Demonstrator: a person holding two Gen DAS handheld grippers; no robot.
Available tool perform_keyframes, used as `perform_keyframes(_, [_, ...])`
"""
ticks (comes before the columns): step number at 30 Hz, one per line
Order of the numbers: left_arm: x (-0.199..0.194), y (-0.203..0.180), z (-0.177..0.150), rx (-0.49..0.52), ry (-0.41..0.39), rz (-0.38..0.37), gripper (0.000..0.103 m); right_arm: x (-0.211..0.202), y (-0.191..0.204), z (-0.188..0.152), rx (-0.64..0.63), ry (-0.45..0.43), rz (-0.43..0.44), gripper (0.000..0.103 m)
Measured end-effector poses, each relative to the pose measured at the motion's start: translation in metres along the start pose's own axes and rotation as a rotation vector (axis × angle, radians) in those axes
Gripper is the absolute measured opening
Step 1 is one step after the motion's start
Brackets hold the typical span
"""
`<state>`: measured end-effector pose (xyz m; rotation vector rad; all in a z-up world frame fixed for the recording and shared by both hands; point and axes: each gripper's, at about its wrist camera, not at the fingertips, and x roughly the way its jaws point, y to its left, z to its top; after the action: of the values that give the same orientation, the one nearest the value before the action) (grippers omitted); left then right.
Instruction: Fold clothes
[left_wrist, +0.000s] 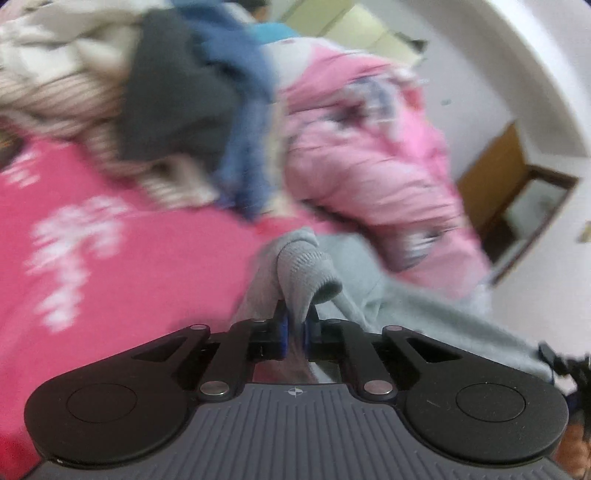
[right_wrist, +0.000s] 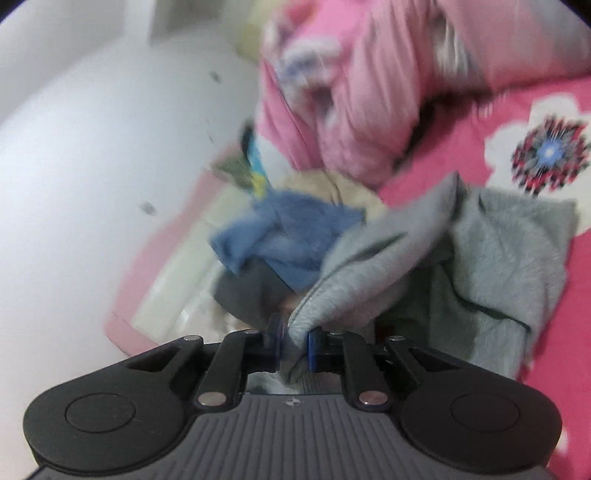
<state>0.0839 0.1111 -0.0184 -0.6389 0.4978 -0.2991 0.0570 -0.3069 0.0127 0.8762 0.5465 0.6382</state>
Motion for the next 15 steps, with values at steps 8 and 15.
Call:
perform_keyframes(8, [0.033,-0.177,0.046,0.19,-0.064,-0.499,0.006,-0.193,0.118,0.012,-0.176,-0.484,0.004,0.014])
perform_keyframes(15, [0.043,-0.211,0.026,0.194,0.014,-0.618,0.006,-0.247,0.204,-0.065,-0.451,-0.576,-0.109,0.014])
